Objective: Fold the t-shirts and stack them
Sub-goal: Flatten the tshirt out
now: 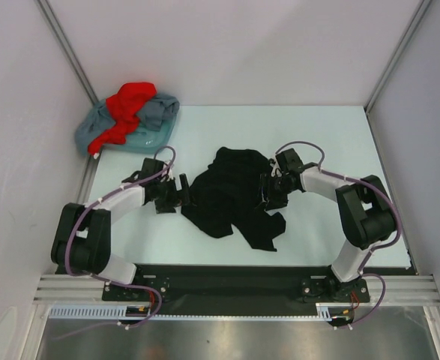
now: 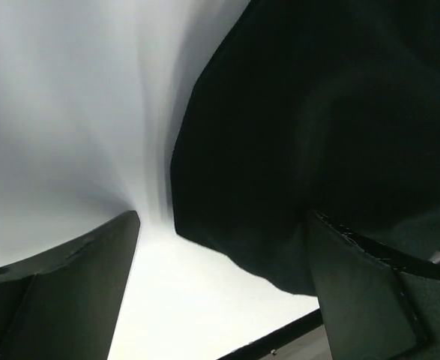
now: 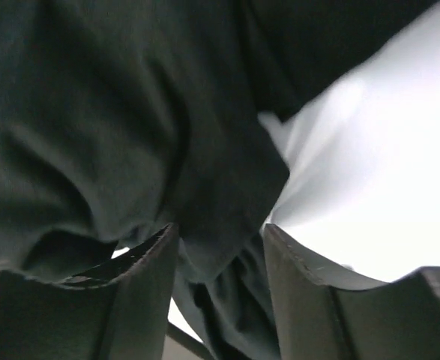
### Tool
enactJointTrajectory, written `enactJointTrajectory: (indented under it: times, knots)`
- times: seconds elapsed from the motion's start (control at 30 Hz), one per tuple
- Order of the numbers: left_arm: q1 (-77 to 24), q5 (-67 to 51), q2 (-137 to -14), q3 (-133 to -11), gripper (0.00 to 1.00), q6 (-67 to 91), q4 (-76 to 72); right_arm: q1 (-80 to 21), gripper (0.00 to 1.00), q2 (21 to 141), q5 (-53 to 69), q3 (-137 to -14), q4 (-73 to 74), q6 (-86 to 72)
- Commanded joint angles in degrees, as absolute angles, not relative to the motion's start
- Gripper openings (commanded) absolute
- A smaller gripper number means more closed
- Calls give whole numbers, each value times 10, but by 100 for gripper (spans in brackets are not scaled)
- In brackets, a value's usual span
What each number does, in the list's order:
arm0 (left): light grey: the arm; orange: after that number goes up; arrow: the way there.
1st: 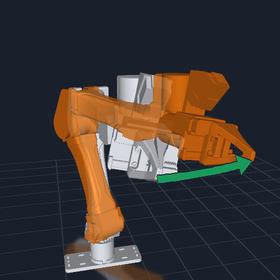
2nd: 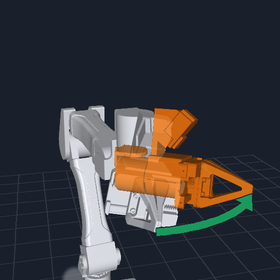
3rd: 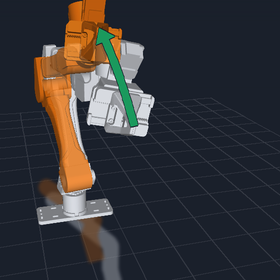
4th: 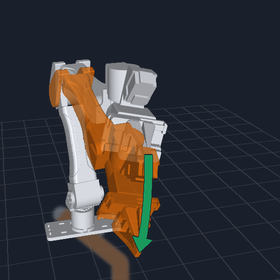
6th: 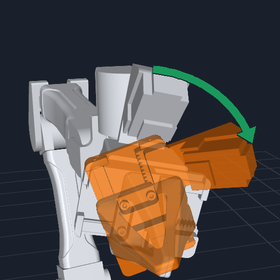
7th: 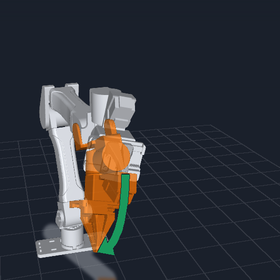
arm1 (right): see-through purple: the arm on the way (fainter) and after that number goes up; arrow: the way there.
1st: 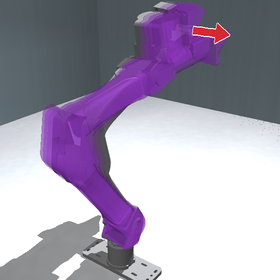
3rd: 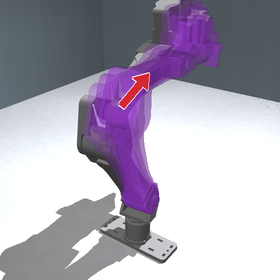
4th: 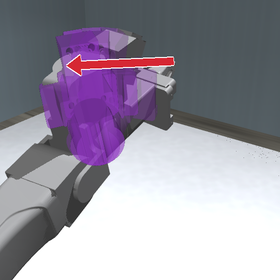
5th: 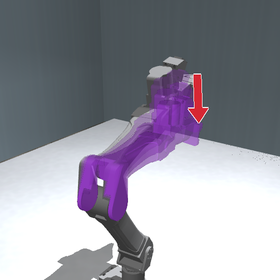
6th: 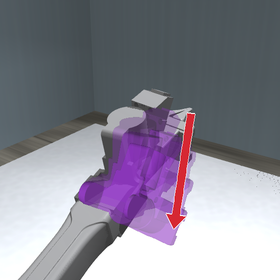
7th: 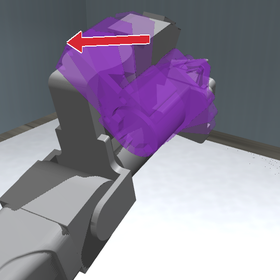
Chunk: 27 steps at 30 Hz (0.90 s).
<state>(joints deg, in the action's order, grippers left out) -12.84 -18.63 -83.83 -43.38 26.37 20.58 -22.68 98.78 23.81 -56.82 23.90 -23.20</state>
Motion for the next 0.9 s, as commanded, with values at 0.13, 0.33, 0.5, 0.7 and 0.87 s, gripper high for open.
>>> enactJointTrajectory:
  times: [0.13,0.33,0.5,0.7,0.87]
  knots:
    - [-127,-244,-905,-454,88,250,164,-225,51,1010,183,-607,237,-221]
    - [-127,-255,-921,-471,45,254,170,-224,36,1028,163,-619,224,-232]
    - [-127,-194,-861,-485,0,254,201,-226,12,1022,140,-659,222,-237]
    - [-127,-49,-704,-576,0,264,328,-236,0,1022,91,-835,279,-214]
    - [-126,116,-555,-669,0,274,396,-247,0,1044,65,-1056,329,-198]
